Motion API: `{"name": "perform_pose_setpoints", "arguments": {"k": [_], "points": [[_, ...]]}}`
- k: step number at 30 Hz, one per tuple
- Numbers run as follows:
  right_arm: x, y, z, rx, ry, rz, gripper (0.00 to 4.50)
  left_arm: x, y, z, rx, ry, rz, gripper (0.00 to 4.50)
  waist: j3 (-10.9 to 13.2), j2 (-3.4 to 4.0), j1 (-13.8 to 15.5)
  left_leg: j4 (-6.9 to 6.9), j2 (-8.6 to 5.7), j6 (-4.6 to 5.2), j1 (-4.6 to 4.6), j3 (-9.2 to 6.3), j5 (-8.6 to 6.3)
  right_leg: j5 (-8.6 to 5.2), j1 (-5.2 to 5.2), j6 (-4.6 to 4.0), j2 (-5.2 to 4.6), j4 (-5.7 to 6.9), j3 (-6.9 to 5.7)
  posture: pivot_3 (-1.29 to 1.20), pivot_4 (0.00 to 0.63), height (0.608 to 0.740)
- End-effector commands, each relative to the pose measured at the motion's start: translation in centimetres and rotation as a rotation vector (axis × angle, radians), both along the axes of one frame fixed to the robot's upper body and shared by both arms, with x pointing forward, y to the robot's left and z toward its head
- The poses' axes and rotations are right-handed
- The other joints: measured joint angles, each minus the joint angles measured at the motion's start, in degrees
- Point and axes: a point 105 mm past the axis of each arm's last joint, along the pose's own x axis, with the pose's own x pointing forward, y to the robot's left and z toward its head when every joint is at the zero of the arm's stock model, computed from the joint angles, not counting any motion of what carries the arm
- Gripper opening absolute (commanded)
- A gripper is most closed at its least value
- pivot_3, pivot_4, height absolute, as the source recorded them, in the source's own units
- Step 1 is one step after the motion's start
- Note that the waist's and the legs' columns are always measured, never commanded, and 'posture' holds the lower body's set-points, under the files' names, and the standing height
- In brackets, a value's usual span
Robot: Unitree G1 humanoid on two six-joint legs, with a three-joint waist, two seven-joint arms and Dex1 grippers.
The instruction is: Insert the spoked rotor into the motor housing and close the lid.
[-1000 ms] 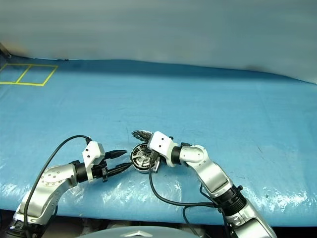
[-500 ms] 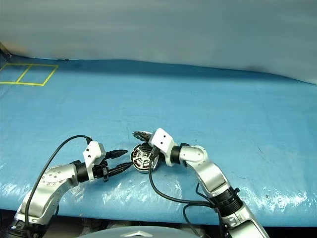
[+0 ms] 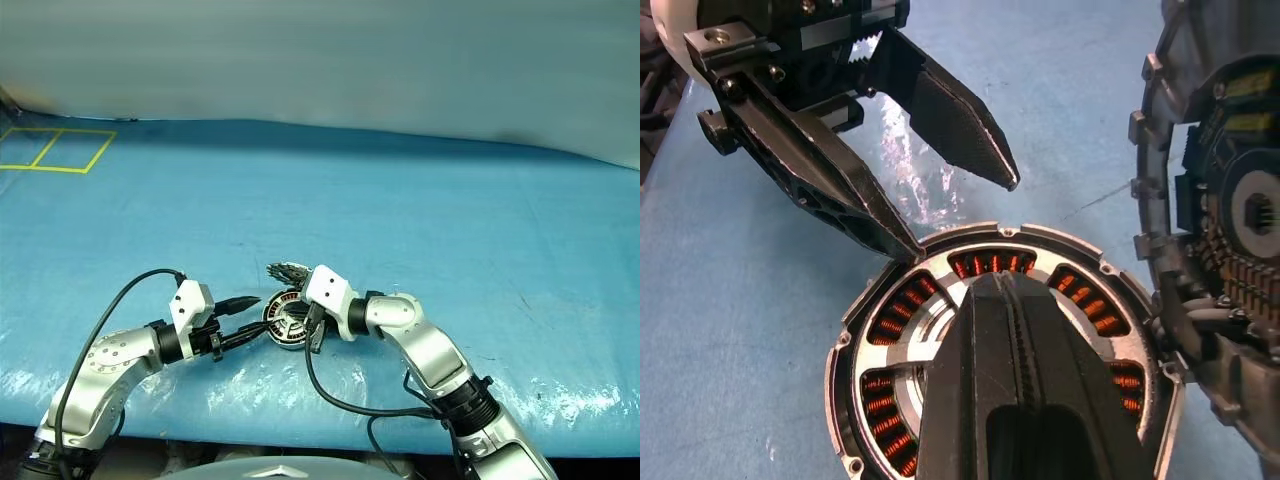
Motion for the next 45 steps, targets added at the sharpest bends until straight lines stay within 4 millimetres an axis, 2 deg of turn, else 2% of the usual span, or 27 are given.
{"name": "perform_pose_setpoints", "arguments": {"k": [1,7,12,15,19,21,26,30,34,40,45], "points": [[-0.3,-1.5,2.1,0.054,-0.043,-0.038,0.02,1.3,0.8,2.1,-0.068,-0.073,0.087,2.67,0.0,0.00,0.2,0.00,-0.01,0.00,0.00,0.00,0.00,0.00,0.00,0.00,-0.01,0.00,0.00,0.00,0.150,0.740],[-1.1,-5.0,1.6,0.041,-0.004,-0.188,0.02,3.1,1.9,3.0,-0.162,-0.082,0.203,2.67,0.0,-0.01,0.5,0.00,-0.04,0.00,-0.02,0.00,0.00,0.00,0.01,0.02,-0.04,-0.03,-0.01,0.00,0.150,0.740],[-1.3,-7.7,0.8,0.039,0.025,-0.358,0.02,5.8,1.6,3.0,-0.160,-0.117,0.249,2.67,0.0,-0.02,0.7,0.08,-0.02,0.00,-0.01,0.00,0.01,-0.09,0.04,0.27,0.00,0.00,-0.01,0.00,0.150,0.740],[-1.7,-8.7,0.4,0.030,0.038,-0.422,0.00,7.4,0.8,3.3,-0.187,-0.133,0.230,2.08,0.0,-0.03,0.8,0.17,-0.04,0.00,-0.01,0.00,0.01,-0.10,0.10,0.40,0.00,-0.01,-0.01,0.00,0.150,0.740],[-3.1,-9.2,-0.4,0.012,0.074,-0.458,0.00,8.9,-1.0,3.9,-0.216,-0.140,0.127,0.70,0.0,-0.05,1.0,0.19,-0.08,0.00,-0.04,0.00,0.00,0.00,0.11,0.28,-0.02,-0.02,0.00,0.00,0.150,0.740],[-3.9,-9.3,-0.7,-0.003,0.087,-0.462,0.00,9.8,-2.6,4.7,-0.214,-0.163,0.035,0.02,0.0,-0.07,1.0,0.19,-0.08,0.00,-0.04,0.00,0.00,0.06,0.11,0.18,-0.02,-0.03,0.00,0.00,0.150,0.740],[-4.3,-9.6,-0.9,-0.012,0.085,-0.503,0.00,10.2,-5.6,6.1,-0.179,-0.179,-0.185,0.02,0.0,-0.09,0.6,0.26,-0.09,0.00,-0.07,0.04,0.01,-0.04,0.13,0.46,-0.01,-0.04,0.02,0.00,0.150,0.740],[-4.6,-9.5,-1.2,-0.030,0.081,-0.513,0.00,8.7,-7.4,6.1,-0.089,-0.151,-0.417,0.02,0.0,-0.09,0.4,0.23,-0.08,0.00,-0.06,0.02,0.01,-0.06,0.12,0.49,0.00,-0.04,0.03,0.00,0.150,0.740],[-4.8,-9.8,-1.2,-0.035,0.078,-0.534,0.00,7.3,-7.8,5.7,0.010,-0.158,-0.564,0.02,0.0,-0.08,0.4,0.22,-0.08,0.01,-0.06,0.02,0.00,-0.09,0.12,0.44,0.01,-0.04,0.03,0.00,0.150,0.740],[-4.9,-9.8,-1.4,-0.041,0.081,-0.540,0.00,5.3,-7.8,3.4,0.181,-0.177,-0.709,0.02,0.0,-0.09,0.6,0.23,-0.07,0.01,-0.07,0.01,0.00,-0.10,0.12,0.44,0.01,-0.04,0.03,0.00,0.150,0.740],[-4.7,-10.2,-1.2,-0.032,0.077,-0.559,0.00,3.7,-8.3,1.1,0.235,-0.142,-0.779,0.02,0.0,-0.08,0.6,0.23,-0.06,0.02,-0.08,0.01,0.00,-0.11,0.12,0.43,0.00,-0.05,0.04,0.00,0.150,0.740]]}}
